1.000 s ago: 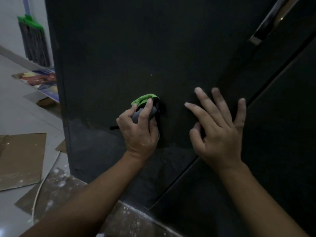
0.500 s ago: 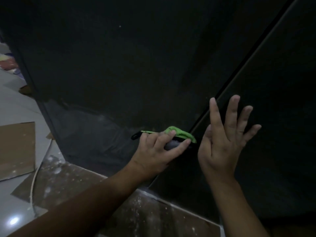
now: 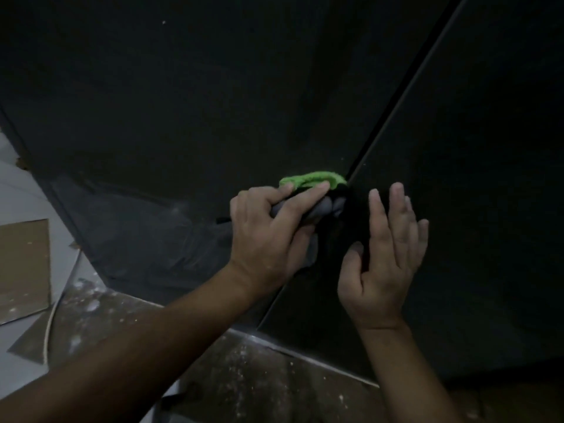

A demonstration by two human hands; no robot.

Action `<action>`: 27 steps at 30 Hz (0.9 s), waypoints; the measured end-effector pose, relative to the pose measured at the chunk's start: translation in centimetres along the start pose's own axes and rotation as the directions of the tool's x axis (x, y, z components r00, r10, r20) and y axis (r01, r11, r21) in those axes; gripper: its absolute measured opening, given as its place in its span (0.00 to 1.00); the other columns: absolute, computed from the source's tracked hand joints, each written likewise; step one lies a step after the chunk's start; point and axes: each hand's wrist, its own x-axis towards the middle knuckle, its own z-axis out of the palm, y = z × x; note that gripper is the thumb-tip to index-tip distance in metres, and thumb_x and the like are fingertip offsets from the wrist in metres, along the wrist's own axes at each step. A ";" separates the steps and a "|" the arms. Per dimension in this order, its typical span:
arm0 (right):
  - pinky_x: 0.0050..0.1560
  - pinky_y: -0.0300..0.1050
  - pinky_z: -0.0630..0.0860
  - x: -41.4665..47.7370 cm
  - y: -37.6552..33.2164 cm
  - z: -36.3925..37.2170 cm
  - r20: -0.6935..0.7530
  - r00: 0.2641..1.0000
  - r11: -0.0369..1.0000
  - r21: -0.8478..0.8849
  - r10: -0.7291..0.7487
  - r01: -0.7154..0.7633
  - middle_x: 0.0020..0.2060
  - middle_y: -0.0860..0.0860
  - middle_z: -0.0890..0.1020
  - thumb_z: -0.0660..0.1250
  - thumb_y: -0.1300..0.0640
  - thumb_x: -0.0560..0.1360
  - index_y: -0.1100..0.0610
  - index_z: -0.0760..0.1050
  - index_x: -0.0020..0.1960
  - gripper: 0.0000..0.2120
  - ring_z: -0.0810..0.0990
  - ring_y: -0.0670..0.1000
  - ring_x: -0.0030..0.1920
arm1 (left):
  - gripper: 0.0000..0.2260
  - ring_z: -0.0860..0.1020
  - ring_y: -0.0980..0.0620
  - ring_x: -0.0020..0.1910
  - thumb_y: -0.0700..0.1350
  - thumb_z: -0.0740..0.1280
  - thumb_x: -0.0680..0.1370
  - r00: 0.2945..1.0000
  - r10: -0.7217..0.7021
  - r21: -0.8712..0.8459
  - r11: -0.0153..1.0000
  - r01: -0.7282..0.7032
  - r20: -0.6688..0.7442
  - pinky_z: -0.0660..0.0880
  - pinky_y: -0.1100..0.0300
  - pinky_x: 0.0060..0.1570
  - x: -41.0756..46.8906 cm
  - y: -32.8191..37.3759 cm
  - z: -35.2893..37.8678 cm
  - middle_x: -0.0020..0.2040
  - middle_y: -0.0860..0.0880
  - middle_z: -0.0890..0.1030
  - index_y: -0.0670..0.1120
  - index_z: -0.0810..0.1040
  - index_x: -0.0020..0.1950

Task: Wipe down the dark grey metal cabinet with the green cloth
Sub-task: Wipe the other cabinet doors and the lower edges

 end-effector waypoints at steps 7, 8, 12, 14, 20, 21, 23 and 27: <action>0.79 0.57 0.48 -0.3 0.7 -0.5 0.026 0.999 0.997 -0.069 -0.038 0.040 0.78 0.50 0.60 0.59 0.58 0.73 0.58 0.61 0.77 0.32 0.52 0.46 0.80 | 0.17 0.70 0.48 0.46 0.50 0.65 0.80 0.984 0.174 0.099 0.980 -0.170 -0.028 0.69 0.51 0.44 -1.5 0.9 2.0 0.56 0.46 0.69 0.54 0.72 0.69; 0.79 0.57 0.46 -0.4 0.7 -0.4 0.032 0.999 0.997 -0.065 -0.043 0.045 0.78 0.49 0.59 0.59 0.59 0.72 0.59 0.61 0.77 0.33 0.51 0.47 0.81 | 0.17 0.70 0.48 0.45 0.50 0.67 0.79 0.971 0.240 0.116 0.965 -0.237 -0.013 0.68 0.51 0.43 -2.2 0.1 2.1 0.57 0.46 0.69 0.54 0.73 0.69; 0.78 0.61 0.42 -0.5 -0.2 0.3 0.035 0.999 0.998 -0.050 -0.028 0.030 0.78 0.51 0.56 0.61 0.59 0.72 0.60 0.60 0.78 0.34 0.48 0.51 0.81 | 0.19 0.73 0.49 0.49 0.49 0.72 0.77 0.890 0.421 0.172 0.877 -0.448 0.172 0.72 0.50 0.45 -6.4 -4.0 1.5 0.59 0.47 0.71 0.57 0.77 0.68; 0.78 0.63 0.40 -0.5 -0.8 0.8 0.036 0.999 0.998 -0.058 -0.010 0.012 0.79 0.52 0.54 0.62 0.60 0.71 0.60 0.59 0.78 0.36 0.46 0.51 0.81 | 0.19 0.74 0.49 0.50 0.47 0.72 0.77 0.839 0.480 0.190 0.826 -0.530 0.256 0.72 0.49 0.46 -7.9 -6.4 0.7 0.60 0.48 0.72 0.59 0.77 0.68; 0.76 0.66 0.39 -0.6 -1.4 1.6 0.028 0.999 0.995 -0.094 0.031 -0.028 0.79 0.57 0.55 0.66 0.61 0.69 0.59 0.56 0.79 0.40 0.42 0.51 0.80 | 0.28 0.71 0.47 0.47 0.51 0.73 0.75 0.850 0.434 0.240 0.828 -0.507 0.298 0.70 0.46 0.49 -7.9 -11.6 -2.0 0.58 0.48 0.71 0.61 0.68 0.73; 0.76 0.66 0.39 -0.6 -1.6 1.7 0.029 0.999 0.994 -0.106 0.035 -0.032 0.79 0.59 0.55 0.66 0.61 0.69 0.59 0.55 0.80 0.41 0.42 0.52 0.80 | 0.27 0.70 0.47 0.46 0.53 0.71 0.75 0.868 0.414 0.249 0.842 -0.480 0.274 0.69 0.46 0.49 -7.4 -12.0 -2.5 0.58 0.48 0.71 0.60 0.67 0.73; 0.75 0.68 0.39 -0.6 -2.1 2.0 0.032 0.999 0.992 -0.121 0.037 -0.033 0.78 0.62 0.54 0.67 0.61 0.68 0.60 0.54 0.80 0.43 0.41 0.54 0.80 | 0.23 0.69 0.46 0.47 0.56 0.67 0.76 0.904 0.359 0.259 0.873 -0.413 0.231 0.67 0.47 0.48 -6.3 -12.9 -3.6 0.58 0.47 0.71 0.59 0.69 0.71; 0.74 0.72 0.38 -0.4 -3.5 2.4 0.050 0.997 0.991 -0.125 0.054 -0.048 0.77 0.67 0.52 0.67 0.60 0.67 0.62 0.55 0.79 0.43 0.42 0.61 0.78 | 0.15 0.72 0.43 0.51 0.57 0.63 0.79 0.983 0.159 0.287 0.941 -0.180 0.096 0.71 0.46 0.48 -4.6 -15.1 -6.3 0.58 0.45 0.74 0.56 0.73 0.65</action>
